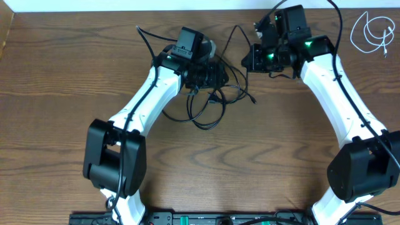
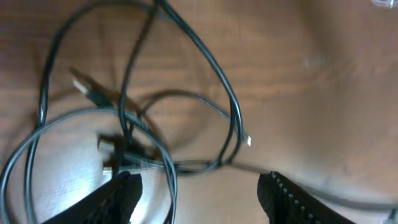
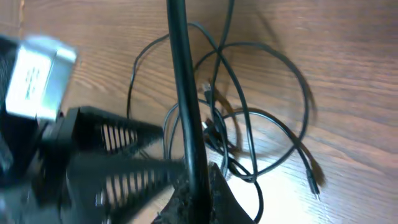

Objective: Untangle cables

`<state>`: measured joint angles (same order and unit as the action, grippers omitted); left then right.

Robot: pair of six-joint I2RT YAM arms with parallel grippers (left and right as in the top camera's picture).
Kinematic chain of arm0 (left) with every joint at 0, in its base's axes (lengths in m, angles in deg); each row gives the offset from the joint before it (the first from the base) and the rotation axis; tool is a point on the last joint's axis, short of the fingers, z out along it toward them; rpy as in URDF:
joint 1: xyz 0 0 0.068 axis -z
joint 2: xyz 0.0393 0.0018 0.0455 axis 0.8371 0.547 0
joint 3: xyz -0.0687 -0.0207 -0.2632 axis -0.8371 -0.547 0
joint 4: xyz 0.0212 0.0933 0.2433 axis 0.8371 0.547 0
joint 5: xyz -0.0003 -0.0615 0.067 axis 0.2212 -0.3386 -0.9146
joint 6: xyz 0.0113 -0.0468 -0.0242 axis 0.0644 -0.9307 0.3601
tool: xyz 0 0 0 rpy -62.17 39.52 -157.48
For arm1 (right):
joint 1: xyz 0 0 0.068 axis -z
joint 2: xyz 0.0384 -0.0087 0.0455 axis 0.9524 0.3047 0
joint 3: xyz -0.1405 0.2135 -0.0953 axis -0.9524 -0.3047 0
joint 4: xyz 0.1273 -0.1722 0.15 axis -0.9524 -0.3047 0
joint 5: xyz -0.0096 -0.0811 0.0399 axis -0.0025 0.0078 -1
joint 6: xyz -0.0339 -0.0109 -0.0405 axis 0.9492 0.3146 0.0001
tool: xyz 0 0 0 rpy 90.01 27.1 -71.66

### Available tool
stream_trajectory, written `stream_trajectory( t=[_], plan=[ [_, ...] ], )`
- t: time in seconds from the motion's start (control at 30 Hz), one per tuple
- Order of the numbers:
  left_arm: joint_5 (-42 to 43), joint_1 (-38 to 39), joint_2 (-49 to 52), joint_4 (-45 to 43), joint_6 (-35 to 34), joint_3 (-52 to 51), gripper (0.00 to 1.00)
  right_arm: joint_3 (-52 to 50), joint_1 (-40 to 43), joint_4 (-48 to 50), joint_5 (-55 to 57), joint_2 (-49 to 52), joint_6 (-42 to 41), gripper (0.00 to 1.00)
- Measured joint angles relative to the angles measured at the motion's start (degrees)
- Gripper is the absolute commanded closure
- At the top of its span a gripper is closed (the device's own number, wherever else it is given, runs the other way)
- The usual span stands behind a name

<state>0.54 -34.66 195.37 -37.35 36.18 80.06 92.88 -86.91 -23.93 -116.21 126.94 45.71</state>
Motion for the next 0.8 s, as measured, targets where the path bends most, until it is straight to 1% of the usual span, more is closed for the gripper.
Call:
stream_trajectory(
  t=[0.23,0.5,0.57,0.6,0.63,0.67,0.7,0.8],
  plan=[
    [-1.9,0.7,3.8,-10.9,-9.9,0.0,0.33,0.0,0.2,-0.6,0.3,0.0,0.3,0.99],
    [-3.8,4.0,10.3,-18.8,-19.6,0.0,0.33,0.0,0.2,-0.7,0.3,0.0,0.3,0.99],
    [-4.4,5.0,11.7,-21.2,-21.5,0.0,0.36,0.0,0.2,-0.7,0.3,0.0,0.3,0.99],
    [-4.6,5.4,12.2,-22.3,-22.2,0.0,0.41,0.0,0.2,-0.7,0.3,0.0,0.3,0.99],
    [-4.9,5.8,12.7,-23.4,-23.0,0.0,0.52,0.0,0.2,-0.7,0.3,0.0,0.3,0.99],
    [-5.1,6.2,13.1,-24.2,-23.7,0.0,0.68,0.0,0.2,-0.7,0.3,0.0,0.3,0.99],
    [-5.3,6.6,13.4,-24.5,-24.2,0.0,0.92,0.0,0.2,-0.7,0.4,0.0,0.3,0.99],
    [-5.5,7.3,13.6,-24.1,-24.4,0.0,0.92,0.0,0.3,-0.7,1.0,0.0,0.3,0.99]
  ],
)
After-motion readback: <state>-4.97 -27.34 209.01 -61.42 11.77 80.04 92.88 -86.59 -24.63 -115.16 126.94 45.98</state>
